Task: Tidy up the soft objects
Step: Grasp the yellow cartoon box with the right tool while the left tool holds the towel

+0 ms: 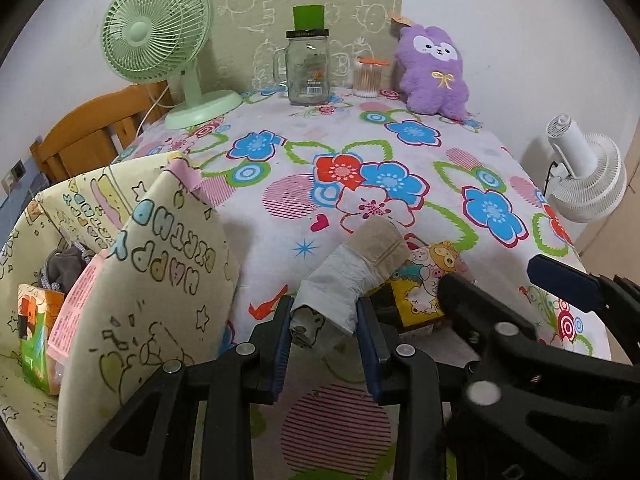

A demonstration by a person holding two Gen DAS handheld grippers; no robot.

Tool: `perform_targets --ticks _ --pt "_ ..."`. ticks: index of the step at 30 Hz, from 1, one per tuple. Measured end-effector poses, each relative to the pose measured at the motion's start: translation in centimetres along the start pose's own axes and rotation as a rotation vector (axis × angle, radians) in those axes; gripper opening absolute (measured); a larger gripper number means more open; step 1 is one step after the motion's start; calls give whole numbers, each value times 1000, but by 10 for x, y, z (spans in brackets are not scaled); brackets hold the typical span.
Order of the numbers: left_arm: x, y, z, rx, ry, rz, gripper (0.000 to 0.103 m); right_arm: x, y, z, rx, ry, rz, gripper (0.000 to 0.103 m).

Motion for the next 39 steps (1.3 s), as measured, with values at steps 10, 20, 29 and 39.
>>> perform_targets --ticks 10,20,29,39 --pt "-7 -2 21 -38 123 -19 29 -7 1 13 -31 12 -20 82" --pt "0 0 -2 -8 16 -4 29 -9 -2 0 -5 -20 -14 92" --pt "-16 6 -2 -25 15 -58 29 -37 -1 -2 3 14 -71 91" --pt "-14 7 3 -37 56 -64 26 -35 1 1 -22 49 -70 76"
Point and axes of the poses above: each gripper's, at about its wrist camera, not at the fingertips, and x roughly against the way its jaws point, z to its right, y to its underside, the point moved 8 cm from there along -x, roughly the way its jaws point, and after that the axes turned 11 degrees about -z, right-handed, at the moved point
